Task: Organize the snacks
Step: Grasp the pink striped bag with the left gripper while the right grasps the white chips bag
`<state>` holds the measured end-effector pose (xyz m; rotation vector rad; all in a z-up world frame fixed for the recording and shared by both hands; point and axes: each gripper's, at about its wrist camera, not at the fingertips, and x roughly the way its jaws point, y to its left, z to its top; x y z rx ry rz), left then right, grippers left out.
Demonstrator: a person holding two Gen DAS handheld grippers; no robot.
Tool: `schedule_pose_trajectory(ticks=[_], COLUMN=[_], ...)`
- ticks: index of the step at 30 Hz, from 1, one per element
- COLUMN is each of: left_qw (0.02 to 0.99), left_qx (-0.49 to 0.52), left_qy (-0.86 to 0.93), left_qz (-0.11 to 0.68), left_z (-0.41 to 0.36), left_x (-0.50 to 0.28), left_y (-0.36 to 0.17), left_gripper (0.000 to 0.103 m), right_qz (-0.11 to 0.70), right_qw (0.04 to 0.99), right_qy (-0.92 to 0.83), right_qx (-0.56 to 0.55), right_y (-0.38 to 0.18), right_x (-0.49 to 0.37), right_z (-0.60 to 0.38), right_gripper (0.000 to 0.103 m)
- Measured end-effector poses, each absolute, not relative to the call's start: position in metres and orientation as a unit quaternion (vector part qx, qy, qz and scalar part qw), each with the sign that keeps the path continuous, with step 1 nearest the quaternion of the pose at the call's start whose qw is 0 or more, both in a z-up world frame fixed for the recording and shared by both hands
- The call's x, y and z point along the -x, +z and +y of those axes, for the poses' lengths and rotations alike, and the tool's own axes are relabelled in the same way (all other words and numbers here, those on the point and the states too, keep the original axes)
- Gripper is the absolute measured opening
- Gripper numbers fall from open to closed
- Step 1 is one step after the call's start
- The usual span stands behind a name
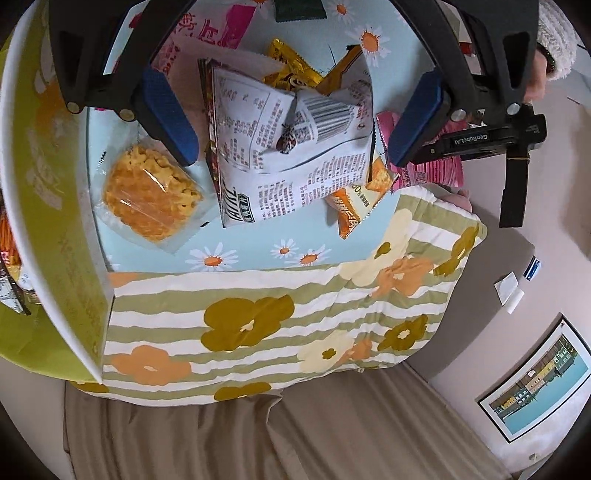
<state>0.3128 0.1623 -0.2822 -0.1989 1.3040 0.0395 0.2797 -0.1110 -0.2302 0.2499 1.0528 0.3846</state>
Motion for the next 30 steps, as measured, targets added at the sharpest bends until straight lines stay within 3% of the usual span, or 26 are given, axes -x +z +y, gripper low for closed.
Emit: schedule_pose_trajectory(ticks=[13, 14, 21, 22, 24, 30], left_qw=[0.790, 0.791, 0.793, 0.793, 0.794, 0.800], left_qx=[0.065, 0.066, 0.077, 0.077, 0.077, 0.077], left_qy=[0.030, 0.030, 0.020, 0.019, 0.016, 0.013], left_qz=[0.609, 0.608, 0.605, 0.604, 0.603, 0.595], left_z=[0.151, 0.151, 0.146, 0.146, 0.144, 0.143], left_x=[-0.314, -0.314, -0.312, -0.311, -0.310, -0.303], left_y=[-0.278, -0.277, -0.270, -0.270, -0.268, -0.257], left_gripper=[0.071, 0.063, 0.062, 0.062, 0.062, 0.062], right_qz=[0.520, 0.521, 0.538, 0.536, 0.535, 0.521], right_qw=[0.822, 0.820, 0.807, 0.808, 0.805, 0.817], right_qy=[0.196, 0.199, 0.212, 0.215, 0.232, 0.231], right_qx=[-0.125, -0.126, -0.121, -0.117, -0.115, -0.085], right_y=[-0.252, -0.253, -0.265, -0.265, -0.263, -0.253], right_x=[-0.293, -0.294, -0.296, -0.295, -0.292, -0.283], right_z=[-0.107, -0.107, -0.098, -0.097, -0.092, -0.086], right_gripper=[0.102, 0.102, 0.101, 0.098, 0.081, 0.071])
